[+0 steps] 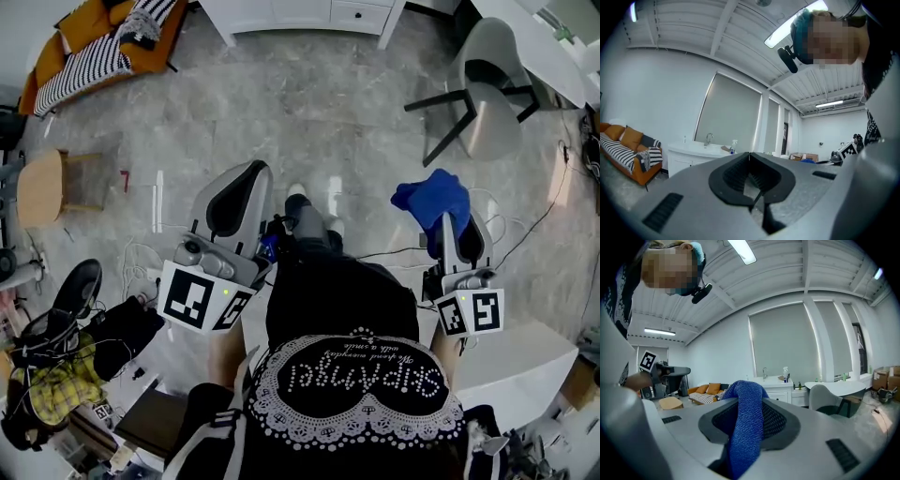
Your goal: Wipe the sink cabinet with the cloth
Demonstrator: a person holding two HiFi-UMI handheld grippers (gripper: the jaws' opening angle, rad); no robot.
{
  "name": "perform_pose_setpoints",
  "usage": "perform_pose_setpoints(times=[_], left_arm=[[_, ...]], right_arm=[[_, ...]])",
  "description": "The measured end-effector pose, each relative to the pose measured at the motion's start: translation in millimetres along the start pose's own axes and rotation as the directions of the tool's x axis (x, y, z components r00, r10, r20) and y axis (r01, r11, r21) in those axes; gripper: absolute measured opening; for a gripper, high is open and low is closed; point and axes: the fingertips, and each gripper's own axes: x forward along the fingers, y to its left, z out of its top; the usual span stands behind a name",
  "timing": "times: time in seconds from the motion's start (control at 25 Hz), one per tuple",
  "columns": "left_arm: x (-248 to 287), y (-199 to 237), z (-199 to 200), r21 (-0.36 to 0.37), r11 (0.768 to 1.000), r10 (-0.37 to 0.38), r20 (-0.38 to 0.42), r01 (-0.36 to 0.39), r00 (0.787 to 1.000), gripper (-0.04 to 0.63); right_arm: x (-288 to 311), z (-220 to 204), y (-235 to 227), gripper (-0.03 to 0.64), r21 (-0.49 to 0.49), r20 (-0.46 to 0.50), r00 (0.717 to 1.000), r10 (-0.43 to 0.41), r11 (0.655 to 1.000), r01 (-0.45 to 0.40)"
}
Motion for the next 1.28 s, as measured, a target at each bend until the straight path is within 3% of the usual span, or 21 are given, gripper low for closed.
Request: perform_pose_setpoints(times=[0.24, 0.52, 0.76, 1.0, 1.28], left_arm=[[9.0, 24.1, -0.1, -0.028, 0.999, -0.016, -0.013, 0.016, 1.0, 0.005], [51.5, 84.6, 17.7, -0.026, 0.999, -0.035, -0.019, 0.035, 0.999, 0.005], [43.3, 131.9, 41.7, -0.001, 1.0, -0.005, -0.006, 0.005, 1.0, 0.005], [60.9, 175.2, 33.3, -0.021, 1.0, -0.016, -0.023, 0.015, 1.0, 0.005], [51.6, 204.6, 33.0, -0.025, 0.999, -0.034, -0.04, 0.033, 0.999, 0.005]], right_arm=[[16.1, 4.5, 12.5, 0.112, 0.031, 0.006, 1.0, -0.006, 0.999, 0.005], [72.0, 22.0, 14.9, 0.112, 0.05, -0.006, 0.999, -0.046, 0.998, 0.046], [98.3, 42.8, 38.5, 0.112, 0.009, -0.004, 0.998, -0.06, 0.998, 0.06], [150.0, 36.6, 52.0, 0.112, 0.005, -0.023, 0.999, -0.044, 0.999, 0.044], [170.1, 32.6, 81.4, 0.112, 0.019, -0.028, 0.998, -0.048, 0.999, 0.049]])
